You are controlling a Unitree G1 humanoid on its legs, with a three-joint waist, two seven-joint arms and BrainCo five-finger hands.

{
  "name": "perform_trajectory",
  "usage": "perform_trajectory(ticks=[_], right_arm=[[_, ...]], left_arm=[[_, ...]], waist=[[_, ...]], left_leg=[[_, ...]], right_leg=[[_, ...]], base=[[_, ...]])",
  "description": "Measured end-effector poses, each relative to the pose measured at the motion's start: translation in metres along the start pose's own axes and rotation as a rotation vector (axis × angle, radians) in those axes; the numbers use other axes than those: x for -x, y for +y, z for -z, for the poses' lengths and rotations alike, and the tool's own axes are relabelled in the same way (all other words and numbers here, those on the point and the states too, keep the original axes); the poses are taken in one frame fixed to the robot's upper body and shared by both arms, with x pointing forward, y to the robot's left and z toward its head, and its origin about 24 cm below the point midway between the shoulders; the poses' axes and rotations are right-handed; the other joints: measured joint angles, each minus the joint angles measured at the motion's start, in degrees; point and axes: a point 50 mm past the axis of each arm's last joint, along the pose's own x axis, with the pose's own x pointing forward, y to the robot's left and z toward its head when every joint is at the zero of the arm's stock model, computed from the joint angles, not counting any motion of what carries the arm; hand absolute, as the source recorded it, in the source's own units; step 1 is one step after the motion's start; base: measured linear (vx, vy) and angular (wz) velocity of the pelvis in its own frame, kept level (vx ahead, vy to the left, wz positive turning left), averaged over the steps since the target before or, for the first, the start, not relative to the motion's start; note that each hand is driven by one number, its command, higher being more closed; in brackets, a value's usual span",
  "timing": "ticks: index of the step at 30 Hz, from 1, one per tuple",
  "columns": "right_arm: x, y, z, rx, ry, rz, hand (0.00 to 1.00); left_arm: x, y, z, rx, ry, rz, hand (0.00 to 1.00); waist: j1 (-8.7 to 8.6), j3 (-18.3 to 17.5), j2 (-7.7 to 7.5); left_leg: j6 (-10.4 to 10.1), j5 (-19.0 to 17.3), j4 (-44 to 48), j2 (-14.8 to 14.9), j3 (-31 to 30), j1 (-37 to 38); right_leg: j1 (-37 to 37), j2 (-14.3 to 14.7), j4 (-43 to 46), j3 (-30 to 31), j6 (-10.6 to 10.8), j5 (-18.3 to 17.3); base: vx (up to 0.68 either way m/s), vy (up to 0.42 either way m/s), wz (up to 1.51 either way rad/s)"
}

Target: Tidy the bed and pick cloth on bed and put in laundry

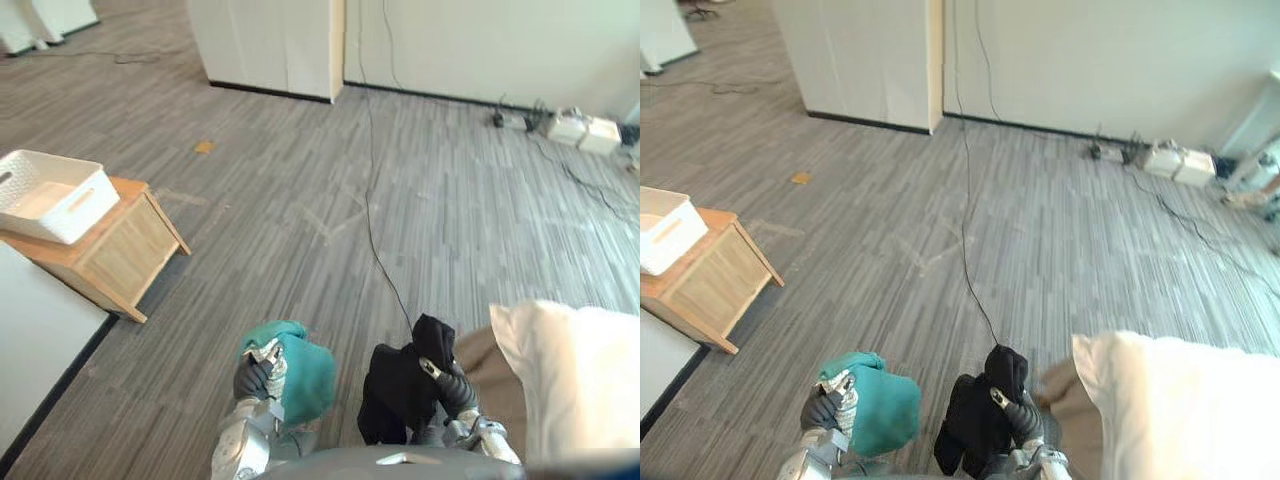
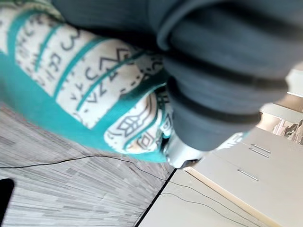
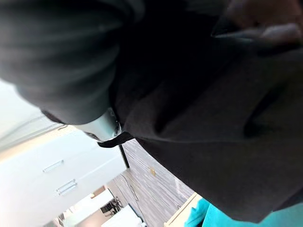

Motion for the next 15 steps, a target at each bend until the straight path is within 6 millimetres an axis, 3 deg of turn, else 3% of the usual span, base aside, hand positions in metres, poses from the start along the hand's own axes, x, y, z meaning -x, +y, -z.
perform_trajectory(ticks=[1,3,6,8,9,11,12,14,15], right_arm=[[0.002,-0.001,0.001,-0.002,0.005,0.006,1.00],[0.009,-0.003,0.006,-0.016,0.014,0.024,1.00],[0.015,0.007,0.006,-0.049,-0.013,0.011,1.00],[0.015,0.018,0.001,-0.050,-0.034,-0.043,1.00],[0.013,0.020,-0.005,-0.028,-0.050,-0.069,1.00],[0.005,0.024,-0.020,-0.005,-0.104,-0.101,1.00],[-0.004,0.025,-0.027,0.008,-0.125,-0.117,1.00],[-0.016,0.022,-0.039,0.027,-0.157,-0.115,1.00],[-0.019,0.015,-0.045,0.047,-0.166,-0.101,1.00]], left_arm=[[-0.001,-0.001,0.000,-0.004,0.001,0.005,1.00],[-0.006,-0.006,0.000,-0.011,0.017,0.028,1.00],[-0.003,-0.004,0.005,-0.027,0.045,0.045,1.00],[0.001,-0.002,0.006,-0.022,0.039,0.045,1.00],[0.008,0.001,0.012,-0.011,0.059,0.027,1.00],[0.011,0.000,0.016,0.004,0.066,0.038,1.00],[0.011,-0.001,0.016,0.006,0.058,0.044,1.00],[0.006,-0.007,0.012,0.015,0.038,0.066,1.00],[0.004,-0.013,0.013,0.038,0.027,0.082,1.00]], waist=[[-0.36,0.24,0.24],[-1.54,1.59,1.71],[-2.30,1.87,1.99],[-2.36,2.37,0.97],[-1.90,2.05,1.93],[-1.85,0.90,3.90],[-2.02,1.08,4.30],[-2.07,1.69,5.20],[-1.37,2.42,6.78]], left_leg=[[-0.11,0.03,-0.81,0.01,-1.27,1.32],[-1.83,-0.79,-2.25,1.26,-4.83,6.29],[-5.10,-4.33,-1.84,3.36,-4.25,9.59],[-6.28,-9.28,-0.31,4.72,-4.19,12.27],[-7.79,-12.16,1.16,7.16,-4.10,13.33],[-9.45,-14.33,2.13,10.83,-3.10,14.08],[-9.58,-14.13,6.68,12.51,-1.74,12.34],[-8.84,-10.27,21.52,15.84,-1.16,5.85],[-8.76,-2.48,33.00,18.86,-1.42,0.84]], right_leg=[[-1.37,0.34,-2.22,-0.58,-0.68,-0.37],[-3.75,1.94,-18.86,-2.00,-1.43,1.22],[-2.42,2.83,-43.69,-1.72,-0.90,10.94],[-3.07,2.34,-42.52,-1.50,-3.94,15.02],[-4.59,2.70,-36.02,-3.08,-4.61,16.08],[-8.21,3.10,-26.72,-5.58,-6.60,12.90],[-9.67,4.23,-22.64,-5.65,-8.04,8.85],[-9.14,6.36,-20.98,-6.69,-9.70,4.98],[-6.24,9.28,-22.64,-6.92,-10.33,3.39]], base=[[0.49,-0.004,0.95],[0.49,-0.039,0.97],[0.34,-0.114,0.87],[0.52,-0.263,0.62],[0.53,-0.290,0.09],[0.66,-0.343,-0.09],[0.75,-0.402,-0.13],[0.60,-0.345,-0.15],[0.57,-0.292,-0.30]])
